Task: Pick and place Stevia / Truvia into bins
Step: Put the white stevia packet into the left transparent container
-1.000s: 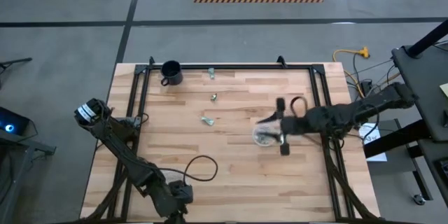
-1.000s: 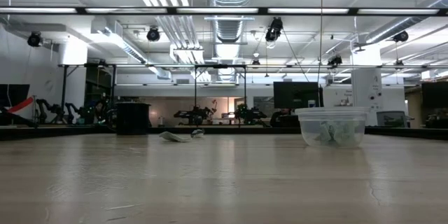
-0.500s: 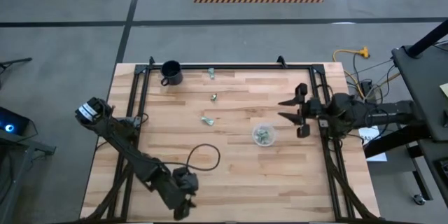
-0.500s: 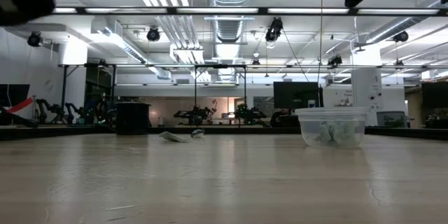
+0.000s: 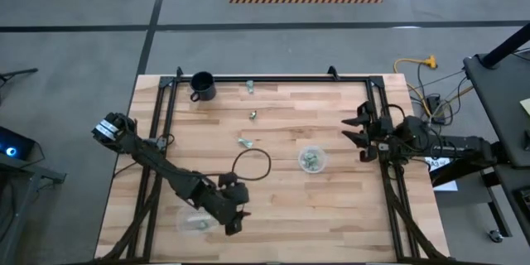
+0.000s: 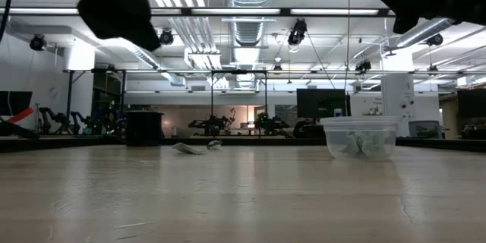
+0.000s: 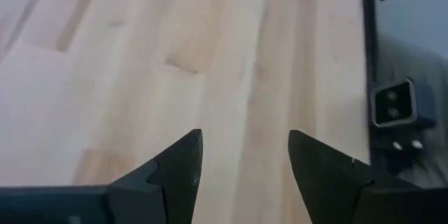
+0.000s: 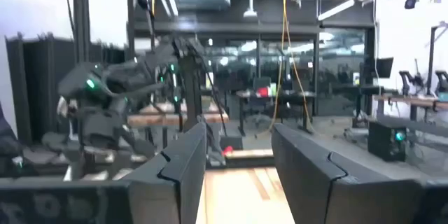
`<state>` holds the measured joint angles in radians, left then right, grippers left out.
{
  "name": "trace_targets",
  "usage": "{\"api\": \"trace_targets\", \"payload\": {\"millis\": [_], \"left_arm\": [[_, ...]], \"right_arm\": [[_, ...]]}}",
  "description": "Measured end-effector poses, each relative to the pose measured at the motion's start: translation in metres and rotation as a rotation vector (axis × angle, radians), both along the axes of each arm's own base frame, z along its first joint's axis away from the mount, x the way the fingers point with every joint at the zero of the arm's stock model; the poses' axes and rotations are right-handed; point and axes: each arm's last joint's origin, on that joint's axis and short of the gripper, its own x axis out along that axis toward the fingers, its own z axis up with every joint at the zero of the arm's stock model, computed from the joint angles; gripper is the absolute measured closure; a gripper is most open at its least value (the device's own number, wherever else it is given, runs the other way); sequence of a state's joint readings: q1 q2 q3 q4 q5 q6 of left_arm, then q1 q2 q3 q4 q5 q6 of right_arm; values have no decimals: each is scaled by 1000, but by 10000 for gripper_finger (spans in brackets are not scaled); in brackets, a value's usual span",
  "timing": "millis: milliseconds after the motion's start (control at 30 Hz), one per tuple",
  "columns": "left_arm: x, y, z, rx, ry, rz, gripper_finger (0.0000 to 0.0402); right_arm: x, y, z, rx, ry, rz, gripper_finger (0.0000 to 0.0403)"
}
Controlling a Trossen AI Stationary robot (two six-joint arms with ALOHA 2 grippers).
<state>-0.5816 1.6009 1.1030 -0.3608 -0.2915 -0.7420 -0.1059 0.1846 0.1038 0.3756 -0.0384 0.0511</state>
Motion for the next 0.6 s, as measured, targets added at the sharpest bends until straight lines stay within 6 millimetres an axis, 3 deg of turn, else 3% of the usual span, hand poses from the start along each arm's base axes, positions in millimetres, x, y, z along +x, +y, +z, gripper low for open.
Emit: {"api": "trace_targets", "payload": {"millis": [333, 600], "left_arm": [[12, 23, 1, 75, -16, 29, 207], [11, 39, 16, 114, -58, 23, 207]], "right_arm": [[-13, 2, -16, 6, -103, 31, 250], [-8, 1, -29, 12, 32, -6, 250]]}}
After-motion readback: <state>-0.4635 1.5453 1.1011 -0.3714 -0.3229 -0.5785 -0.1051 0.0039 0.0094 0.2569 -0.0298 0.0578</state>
